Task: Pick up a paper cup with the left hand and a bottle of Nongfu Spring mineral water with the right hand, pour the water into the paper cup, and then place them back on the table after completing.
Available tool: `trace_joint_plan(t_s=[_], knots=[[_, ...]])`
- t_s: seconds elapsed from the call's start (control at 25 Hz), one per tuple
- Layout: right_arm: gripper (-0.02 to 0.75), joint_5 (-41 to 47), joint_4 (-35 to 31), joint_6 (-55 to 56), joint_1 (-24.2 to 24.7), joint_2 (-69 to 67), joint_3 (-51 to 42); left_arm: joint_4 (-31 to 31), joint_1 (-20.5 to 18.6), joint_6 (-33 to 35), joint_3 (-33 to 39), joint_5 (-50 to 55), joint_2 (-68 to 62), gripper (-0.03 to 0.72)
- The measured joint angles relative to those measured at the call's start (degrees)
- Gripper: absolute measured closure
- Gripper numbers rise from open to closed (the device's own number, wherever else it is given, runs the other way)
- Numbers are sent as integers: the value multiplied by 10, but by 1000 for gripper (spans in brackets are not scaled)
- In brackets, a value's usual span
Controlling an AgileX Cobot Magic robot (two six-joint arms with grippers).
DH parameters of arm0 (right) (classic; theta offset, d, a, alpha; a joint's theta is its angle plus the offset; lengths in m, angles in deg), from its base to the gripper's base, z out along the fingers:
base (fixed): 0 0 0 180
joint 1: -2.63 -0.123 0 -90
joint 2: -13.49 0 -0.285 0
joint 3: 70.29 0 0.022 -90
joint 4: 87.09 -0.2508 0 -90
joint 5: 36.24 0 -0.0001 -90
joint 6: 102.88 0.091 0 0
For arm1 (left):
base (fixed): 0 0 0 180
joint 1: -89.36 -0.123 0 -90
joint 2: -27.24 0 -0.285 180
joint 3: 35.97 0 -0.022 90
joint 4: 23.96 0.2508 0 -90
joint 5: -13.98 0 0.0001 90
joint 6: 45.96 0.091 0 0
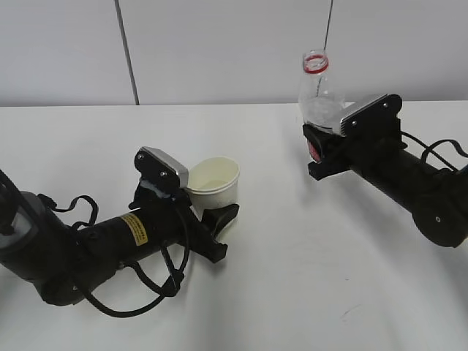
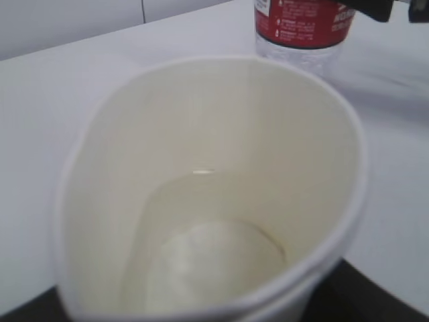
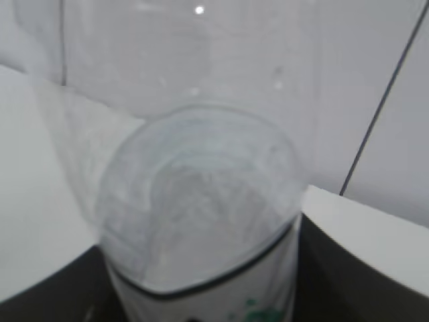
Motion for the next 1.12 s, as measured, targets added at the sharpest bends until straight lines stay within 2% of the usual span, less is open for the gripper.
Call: trace_joint_plan(t_s=[0.12,0.36,0.76,0.8,1.12], knots=[[340,0,-22,51,0,0,0,-16,0,0,0,0,0,291],[361,1,-40,110,0,0,0,-61,0,0,0,0,0,291],[361,23,-45,140,0,0,0,-154,-1,11,0,0,0,291],[344,28,-45,143,0,0,0,-159,-4,15,0,0,0,291],[361,43,-46,148,0,0,-6,-169,-58,17,0,0,0,291]])
